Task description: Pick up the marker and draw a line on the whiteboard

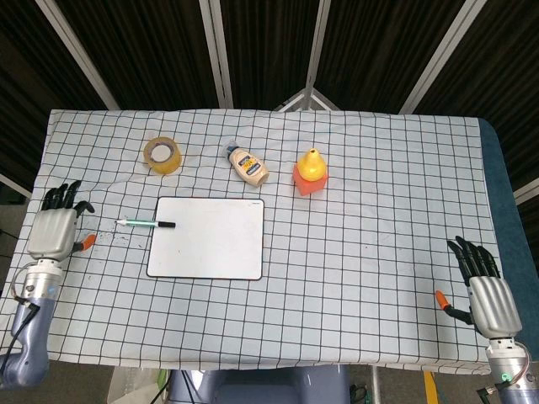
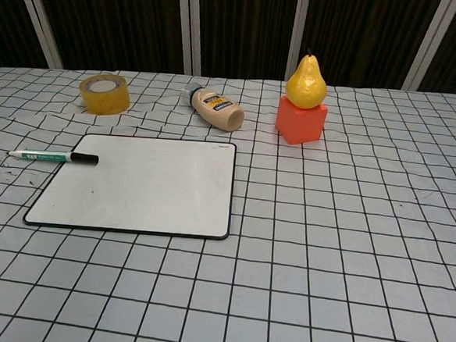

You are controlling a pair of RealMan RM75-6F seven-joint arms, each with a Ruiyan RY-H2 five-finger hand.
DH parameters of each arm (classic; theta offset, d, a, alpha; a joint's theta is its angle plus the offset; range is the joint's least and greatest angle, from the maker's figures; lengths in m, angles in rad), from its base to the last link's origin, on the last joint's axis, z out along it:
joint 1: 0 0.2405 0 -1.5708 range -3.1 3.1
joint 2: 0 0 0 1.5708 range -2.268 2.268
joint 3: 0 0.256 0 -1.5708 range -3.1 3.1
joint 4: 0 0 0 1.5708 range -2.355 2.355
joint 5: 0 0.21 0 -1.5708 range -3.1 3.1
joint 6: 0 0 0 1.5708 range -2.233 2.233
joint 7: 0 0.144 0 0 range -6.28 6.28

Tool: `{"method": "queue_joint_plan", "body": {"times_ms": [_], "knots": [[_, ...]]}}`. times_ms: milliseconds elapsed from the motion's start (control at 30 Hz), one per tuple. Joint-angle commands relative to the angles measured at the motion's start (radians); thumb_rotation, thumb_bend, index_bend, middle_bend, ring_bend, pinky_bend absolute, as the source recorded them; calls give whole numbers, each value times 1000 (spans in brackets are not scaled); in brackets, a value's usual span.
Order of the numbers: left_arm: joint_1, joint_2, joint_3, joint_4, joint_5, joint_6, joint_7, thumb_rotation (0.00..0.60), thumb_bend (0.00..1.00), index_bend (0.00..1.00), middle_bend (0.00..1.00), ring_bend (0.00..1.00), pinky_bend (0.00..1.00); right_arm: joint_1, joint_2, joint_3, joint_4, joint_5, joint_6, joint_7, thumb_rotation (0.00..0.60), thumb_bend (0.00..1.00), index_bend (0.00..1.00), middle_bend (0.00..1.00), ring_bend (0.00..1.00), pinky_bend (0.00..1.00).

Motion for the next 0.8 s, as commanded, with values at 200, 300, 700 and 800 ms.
{"method": "queue_joint_plan", "body": {"times_ms": [200, 300, 700, 800], "knots": [[-134, -151, -43, 162, -118, -107, 115, 600, 410, 449, 45, 0, 16, 5, 7, 2, -3, 8, -14, 21, 600, 324, 0, 0, 0, 0], [-170, -195, -50, 212, -149, -137, 141, 600, 434, 452, 46, 0, 15, 7, 10, 2, -4, 10, -19, 29, 600, 324, 0, 0, 0, 0], [-257, -315, -47, 344, -236, -209, 201, 600, 448, 453, 45, 0, 15, 13, 17, 4, -7, 18, -36, 48, 600, 324, 0, 0, 0, 0], [-263, -327, -44, 351, -243, -215, 205, 600, 448, 453, 45, 0, 15, 14, 17, 4, -7, 19, -36, 48, 600, 324, 0, 0, 0, 0]]}}
